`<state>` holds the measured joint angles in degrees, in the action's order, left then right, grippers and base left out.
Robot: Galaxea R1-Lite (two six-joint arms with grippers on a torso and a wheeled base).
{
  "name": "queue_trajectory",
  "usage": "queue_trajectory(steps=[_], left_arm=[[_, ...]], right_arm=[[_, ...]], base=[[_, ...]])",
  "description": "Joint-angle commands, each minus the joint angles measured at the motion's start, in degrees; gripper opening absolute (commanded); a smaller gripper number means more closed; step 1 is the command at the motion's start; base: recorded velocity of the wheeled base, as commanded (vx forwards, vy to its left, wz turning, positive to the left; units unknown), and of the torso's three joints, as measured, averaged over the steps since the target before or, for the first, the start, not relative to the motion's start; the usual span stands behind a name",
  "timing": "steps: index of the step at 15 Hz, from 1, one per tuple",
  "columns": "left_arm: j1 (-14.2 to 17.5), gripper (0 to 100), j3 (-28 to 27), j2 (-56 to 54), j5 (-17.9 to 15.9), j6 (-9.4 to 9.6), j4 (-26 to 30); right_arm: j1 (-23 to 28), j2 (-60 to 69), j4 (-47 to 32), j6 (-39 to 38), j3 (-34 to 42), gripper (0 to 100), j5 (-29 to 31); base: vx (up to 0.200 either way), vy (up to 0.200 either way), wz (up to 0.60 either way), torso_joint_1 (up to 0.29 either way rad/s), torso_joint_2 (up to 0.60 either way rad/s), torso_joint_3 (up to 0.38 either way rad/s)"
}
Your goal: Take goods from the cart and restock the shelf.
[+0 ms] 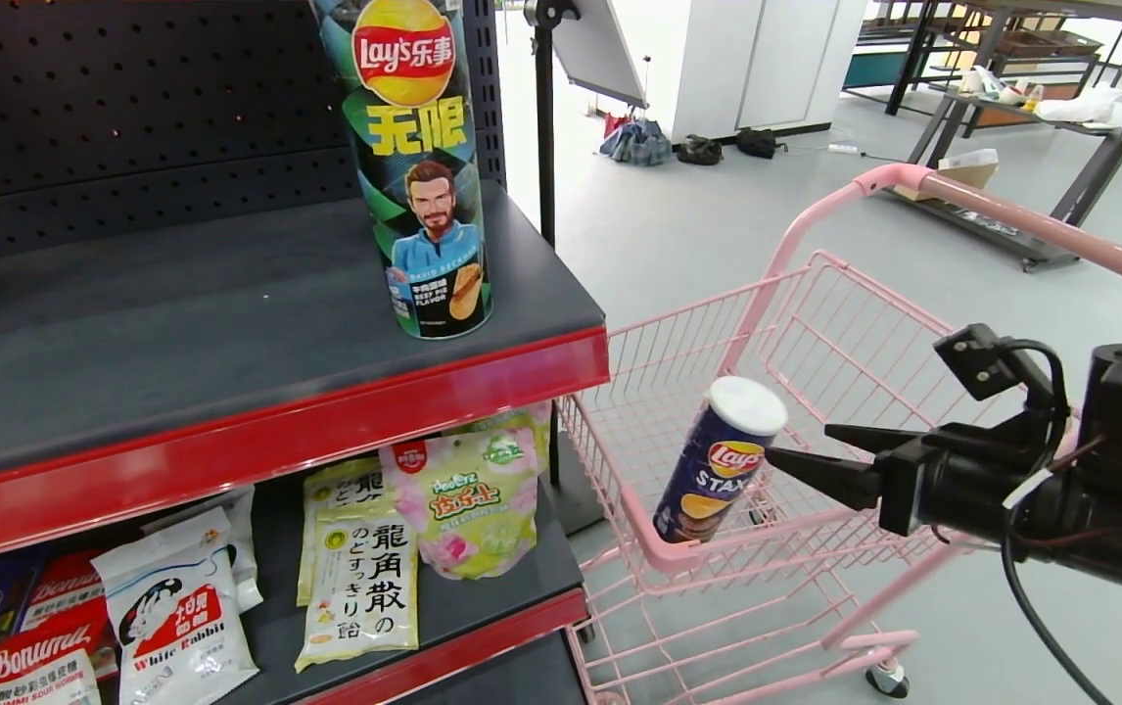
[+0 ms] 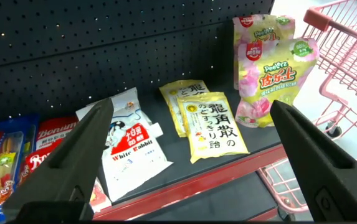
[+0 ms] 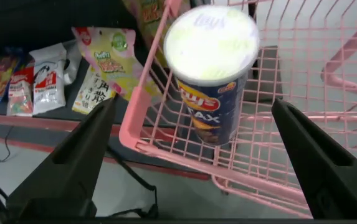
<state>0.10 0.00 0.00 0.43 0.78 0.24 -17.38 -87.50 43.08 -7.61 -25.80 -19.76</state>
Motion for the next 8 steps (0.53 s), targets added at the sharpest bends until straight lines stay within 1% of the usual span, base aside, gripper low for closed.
queue_trajectory(steps=[1,3,8], left_arm=[[0.0,100,0.0,0.0,0.0,0.01,-0.1],[0.1,100,0.0,0.0,0.0,0.01,-0.1],[0.0,100,0.0,0.0,0.0,0.01,0.0]], right_arm=[[-1.1,-3.8,0.0,0.0,0.2,100,0.0],[-0.8,-7.2,0.9,0.0,-1.4,100,0.0],[-0.5,-16.6,9.3,0.0,-2.4,100,0.6]], base=[[0.0,0.0,0.0,0.0,0.0,0.0],[0.0,0.0,0.0,0.0,0.0,0.0],[0.0,0.0,0.0,0.0,0.0,0.0]])
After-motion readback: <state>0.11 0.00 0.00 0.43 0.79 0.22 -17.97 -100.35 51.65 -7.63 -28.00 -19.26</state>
